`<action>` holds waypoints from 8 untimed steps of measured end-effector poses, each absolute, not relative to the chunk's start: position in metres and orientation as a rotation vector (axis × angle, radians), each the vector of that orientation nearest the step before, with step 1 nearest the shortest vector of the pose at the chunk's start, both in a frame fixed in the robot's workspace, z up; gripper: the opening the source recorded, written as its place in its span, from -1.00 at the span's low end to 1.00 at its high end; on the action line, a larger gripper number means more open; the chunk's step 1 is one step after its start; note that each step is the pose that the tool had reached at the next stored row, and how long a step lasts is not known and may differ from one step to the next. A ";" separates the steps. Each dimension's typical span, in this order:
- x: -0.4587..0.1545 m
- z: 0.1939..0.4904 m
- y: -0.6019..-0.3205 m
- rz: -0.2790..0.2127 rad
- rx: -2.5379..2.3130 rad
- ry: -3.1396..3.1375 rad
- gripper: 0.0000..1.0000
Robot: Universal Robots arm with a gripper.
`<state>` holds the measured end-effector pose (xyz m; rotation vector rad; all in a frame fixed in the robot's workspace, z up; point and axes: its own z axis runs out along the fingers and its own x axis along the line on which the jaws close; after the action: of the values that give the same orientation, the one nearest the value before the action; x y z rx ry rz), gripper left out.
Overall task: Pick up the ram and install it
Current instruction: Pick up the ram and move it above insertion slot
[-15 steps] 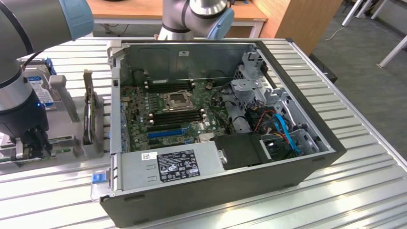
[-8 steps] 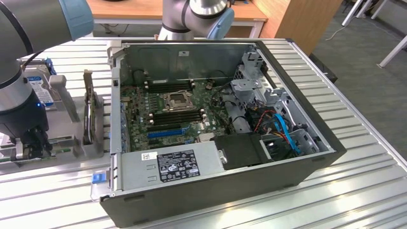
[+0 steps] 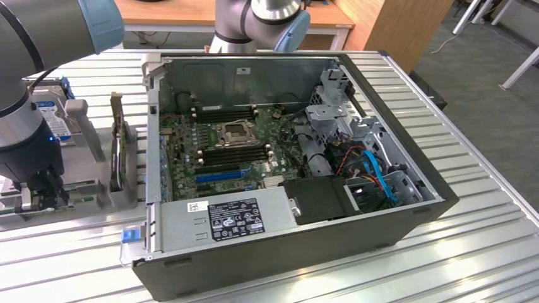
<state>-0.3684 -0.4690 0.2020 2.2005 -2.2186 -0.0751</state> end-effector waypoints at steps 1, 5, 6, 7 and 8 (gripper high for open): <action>-0.368 0.202 -0.469 -0.075 2.200 -2.219 -0.73; -0.368 0.202 -0.469 -0.075 2.200 -2.219 -0.76; -0.368 0.202 -0.469 -0.075 2.200 -2.219 -0.76; -0.368 0.202 -0.469 -0.075 2.201 -2.219 -0.76; -0.368 0.202 -0.469 -0.075 2.201 -2.219 -0.76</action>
<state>-0.3684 -0.4689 0.2019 2.2005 -2.2188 -0.0751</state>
